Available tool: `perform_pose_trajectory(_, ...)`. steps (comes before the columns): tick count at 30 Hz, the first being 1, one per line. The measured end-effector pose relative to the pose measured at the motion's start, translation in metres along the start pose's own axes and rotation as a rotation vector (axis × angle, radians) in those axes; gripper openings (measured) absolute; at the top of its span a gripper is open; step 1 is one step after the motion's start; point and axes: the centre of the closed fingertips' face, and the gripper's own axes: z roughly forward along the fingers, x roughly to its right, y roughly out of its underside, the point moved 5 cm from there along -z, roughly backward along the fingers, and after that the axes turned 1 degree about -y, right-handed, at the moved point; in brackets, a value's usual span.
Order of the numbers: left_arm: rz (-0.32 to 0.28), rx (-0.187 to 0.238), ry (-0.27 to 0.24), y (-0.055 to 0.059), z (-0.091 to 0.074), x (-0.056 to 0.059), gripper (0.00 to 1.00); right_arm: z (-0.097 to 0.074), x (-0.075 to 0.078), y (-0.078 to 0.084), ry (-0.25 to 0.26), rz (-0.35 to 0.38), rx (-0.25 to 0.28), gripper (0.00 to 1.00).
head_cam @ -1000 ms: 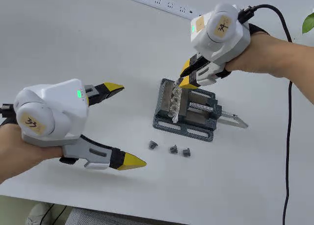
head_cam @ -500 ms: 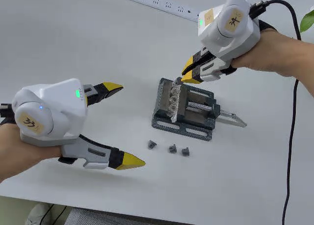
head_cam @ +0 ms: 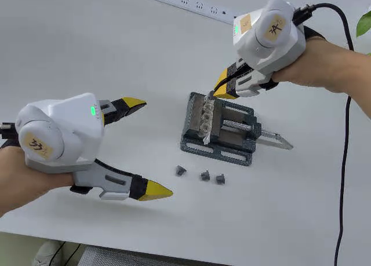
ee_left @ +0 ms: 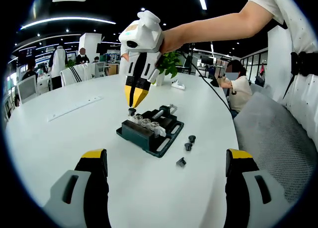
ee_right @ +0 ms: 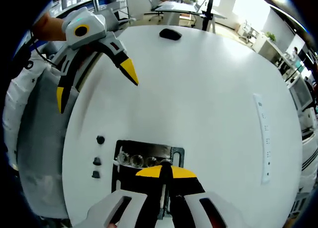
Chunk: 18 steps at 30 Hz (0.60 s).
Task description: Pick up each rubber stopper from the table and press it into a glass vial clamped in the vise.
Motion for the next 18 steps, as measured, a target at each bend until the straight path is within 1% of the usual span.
perform_pose_trajectory(13,-0.002,0.003,0.000,-0.0002,0.0002,-0.0008,0.99,0.0013,-0.0033,-0.0009,-0.004,-0.013,-0.014,0.00)
perform_pose_trajectory(14,-0.001,0.001,0.001,0.0000,-0.0001,-0.0007,0.97,0.0013,-0.0030,-0.0009,-0.004,-0.015,-0.014,0.00)
perform_pose_trajectory(15,0.000,0.000,0.001,0.0001,-0.0002,-0.0007,0.97,0.0014,-0.0029,-0.0009,-0.004,-0.013,-0.014,0.00)
perform_pose_trajectory(18,-0.002,0.008,-0.002,-0.0006,-0.0001,-0.0011,0.98,0.0017,-0.0039,-0.0014,-0.001,-0.028,-0.020,0.00)
